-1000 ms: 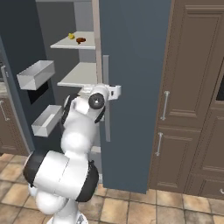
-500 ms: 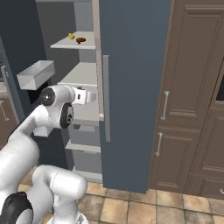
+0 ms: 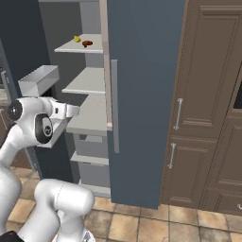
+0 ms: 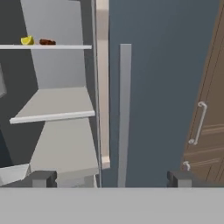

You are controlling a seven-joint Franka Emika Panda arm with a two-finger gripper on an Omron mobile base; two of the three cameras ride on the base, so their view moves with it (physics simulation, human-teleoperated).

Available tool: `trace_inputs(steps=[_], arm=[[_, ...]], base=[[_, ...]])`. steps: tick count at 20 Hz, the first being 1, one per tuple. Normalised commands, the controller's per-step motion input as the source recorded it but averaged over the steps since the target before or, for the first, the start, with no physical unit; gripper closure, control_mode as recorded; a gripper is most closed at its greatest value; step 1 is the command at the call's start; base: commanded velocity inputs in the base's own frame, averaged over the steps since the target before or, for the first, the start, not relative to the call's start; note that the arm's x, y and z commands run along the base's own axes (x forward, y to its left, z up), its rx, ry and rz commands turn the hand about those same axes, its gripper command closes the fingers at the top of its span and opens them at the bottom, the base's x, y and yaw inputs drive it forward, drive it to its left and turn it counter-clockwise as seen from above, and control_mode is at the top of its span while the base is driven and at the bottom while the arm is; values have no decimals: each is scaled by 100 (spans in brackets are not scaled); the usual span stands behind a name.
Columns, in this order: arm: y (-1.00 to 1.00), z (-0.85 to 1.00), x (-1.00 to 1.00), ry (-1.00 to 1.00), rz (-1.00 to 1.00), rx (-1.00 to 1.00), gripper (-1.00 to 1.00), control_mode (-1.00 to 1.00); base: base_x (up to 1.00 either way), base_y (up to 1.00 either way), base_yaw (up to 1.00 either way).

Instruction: There's a chicken drumstick in the fridge that needs to be moved to the freezer for freezing. Pick up the chicken drumstick from the fridge, place it on any shelf in the freezer, and close the fridge and freezer doors when done.

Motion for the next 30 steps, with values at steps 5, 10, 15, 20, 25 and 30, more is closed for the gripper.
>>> trace_inputs(steps=[5, 10, 15, 20, 25, 30], arm=[[87, 0, -47, 0, 0, 0, -100, -100], [96, 0, -56, 0, 0, 2, -100, -100], [85, -1, -60, -3, 0, 3, -100, -100], [82, -15, -27, -4, 0, 1, -100, -100], [74, -30, 0, -9, -3, 0, -100, -100], [69, -36, 5, -14, -10, -5, -100, -100]], base=[[0, 0, 0], [0, 0, 0], [0, 0, 0], [0, 0, 0], [0, 0, 0], [0, 0, 0]])
